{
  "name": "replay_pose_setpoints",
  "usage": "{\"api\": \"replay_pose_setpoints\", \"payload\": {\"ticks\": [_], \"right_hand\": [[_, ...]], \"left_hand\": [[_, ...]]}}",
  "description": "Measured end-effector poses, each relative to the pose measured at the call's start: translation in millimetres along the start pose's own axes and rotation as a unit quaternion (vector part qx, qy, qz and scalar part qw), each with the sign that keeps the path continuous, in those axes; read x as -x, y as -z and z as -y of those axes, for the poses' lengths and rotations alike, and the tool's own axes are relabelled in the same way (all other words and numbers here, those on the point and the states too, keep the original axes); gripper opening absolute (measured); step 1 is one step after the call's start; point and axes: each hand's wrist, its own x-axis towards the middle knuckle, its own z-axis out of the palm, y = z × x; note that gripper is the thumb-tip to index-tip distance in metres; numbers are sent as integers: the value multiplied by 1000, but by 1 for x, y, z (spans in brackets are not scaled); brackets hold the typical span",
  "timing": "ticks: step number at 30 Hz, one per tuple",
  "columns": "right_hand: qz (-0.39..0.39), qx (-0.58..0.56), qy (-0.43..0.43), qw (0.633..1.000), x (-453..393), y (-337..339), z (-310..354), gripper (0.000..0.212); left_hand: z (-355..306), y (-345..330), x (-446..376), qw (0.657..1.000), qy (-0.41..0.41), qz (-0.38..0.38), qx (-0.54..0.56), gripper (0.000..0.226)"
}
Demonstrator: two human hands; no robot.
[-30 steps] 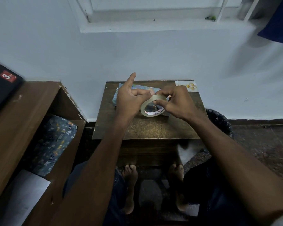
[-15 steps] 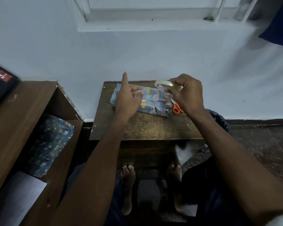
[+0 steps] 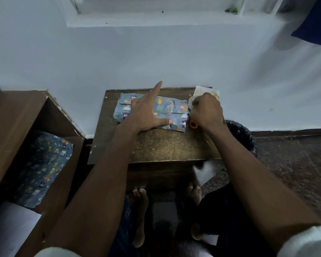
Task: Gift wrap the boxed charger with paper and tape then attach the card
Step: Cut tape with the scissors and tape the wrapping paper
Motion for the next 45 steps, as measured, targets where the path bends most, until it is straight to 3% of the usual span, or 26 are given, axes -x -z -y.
{"api": "replay_pose_setpoints", "payload": {"ticks": [5,8,11,14,20,24,29,33,36,38,42,45], "right_hand": [[-68,-187,-64,978,10,5,21,20],[13,-258,-104,960,14,0,25,40],[123,-353,-163,913,17,-12,31,69],[138,-398,-194,886,18,-19,39,92],[138,-458,-217,851,15,-18,46,41],[162,-473,-210,840,13,-12,40,43],[172,-493,-230,821,12,-15,34,47],[148,-479,-213,839,15,-14,30,62],[106,-375,-125,913,18,-14,26,76],[80,-282,-41,955,18,-12,26,72],[98,-296,-8,950,19,-3,28,51],[11,-243,50,969,18,5,25,47]], "left_hand": [[-1,0,1,992,69,11,-101,135],[-9,0,9,987,123,5,-107,142],[-8,-3,17,985,145,-1,-92,148],[-4,-7,23,989,134,-30,-63,151],[-5,-9,25,998,23,-52,29,140],[-7,-15,23,994,-5,-36,103,130],[-9,-21,24,970,45,-101,218,96],[-16,-17,28,960,77,-82,257,65],[-19,-17,31,966,93,-71,229,58],[-20,-17,32,966,103,-73,225,57],[-19,-16,31,964,111,-69,232,56],[-19,-16,31,963,115,-68,233,55]]}}
